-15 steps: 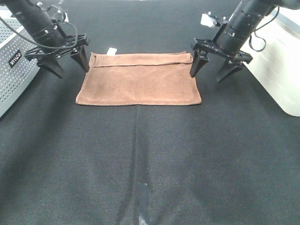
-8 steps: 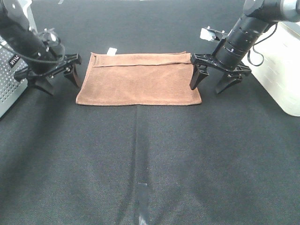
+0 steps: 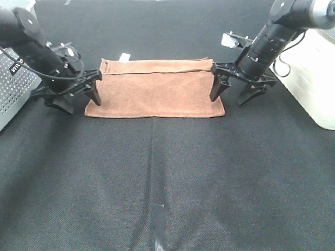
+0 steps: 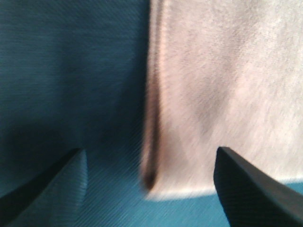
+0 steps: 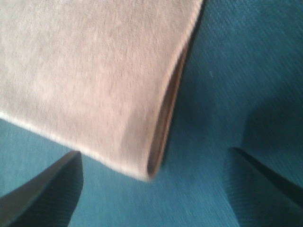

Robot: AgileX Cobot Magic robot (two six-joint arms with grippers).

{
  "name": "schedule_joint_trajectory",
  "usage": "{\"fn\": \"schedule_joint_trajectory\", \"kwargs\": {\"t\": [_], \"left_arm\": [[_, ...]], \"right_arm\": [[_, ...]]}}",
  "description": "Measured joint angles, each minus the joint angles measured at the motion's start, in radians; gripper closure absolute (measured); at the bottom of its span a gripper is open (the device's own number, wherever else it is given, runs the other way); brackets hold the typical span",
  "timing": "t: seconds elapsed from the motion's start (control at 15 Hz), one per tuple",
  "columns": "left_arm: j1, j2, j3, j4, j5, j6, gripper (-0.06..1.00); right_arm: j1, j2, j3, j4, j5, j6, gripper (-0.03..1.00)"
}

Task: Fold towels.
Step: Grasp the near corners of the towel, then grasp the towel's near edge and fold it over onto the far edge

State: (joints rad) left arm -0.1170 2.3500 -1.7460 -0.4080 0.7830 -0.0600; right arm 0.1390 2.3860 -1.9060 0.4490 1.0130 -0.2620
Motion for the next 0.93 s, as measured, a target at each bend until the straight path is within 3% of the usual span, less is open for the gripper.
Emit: {"fn": "schedule_joint_trajectory", "kwargs": {"t": [0.33,0.4,0.67,0.73,0.8,0.93], "left_arm": [[-0.006,0.028,-0.003,-0.139,-0.050,0.077,0.26],[-0.006,0.030,-0.004,-0.142,-0.053,0.079,0.32],[-0.016,0.045,-0.004,-0.151,-0.050,0.098,0.78],[-0.017,0.045,-0.004,-0.151,-0.044,0.098,0.84],[-0.018,0.045,-0.004,-0.143,-0.023,0.098,0.92],[-0.018,0.042,-0.004,-0.119,0.007,0.098,0.93]], "right_arm": [[-0.004,0.051,-0.001,0.091,-0.012,-0.030,0.26],[-0.005,0.053,-0.002,0.098,-0.016,-0.031,0.33],[-0.004,0.068,-0.001,0.132,-0.024,-0.029,0.70],[-0.004,0.068,-0.001,0.132,-0.024,-0.020,0.78],[-0.004,0.068,-0.001,0.130,-0.024,-0.017,0.93],[-0.004,0.068,-0.001,0.129,-0.021,-0.016,0.97]]}}
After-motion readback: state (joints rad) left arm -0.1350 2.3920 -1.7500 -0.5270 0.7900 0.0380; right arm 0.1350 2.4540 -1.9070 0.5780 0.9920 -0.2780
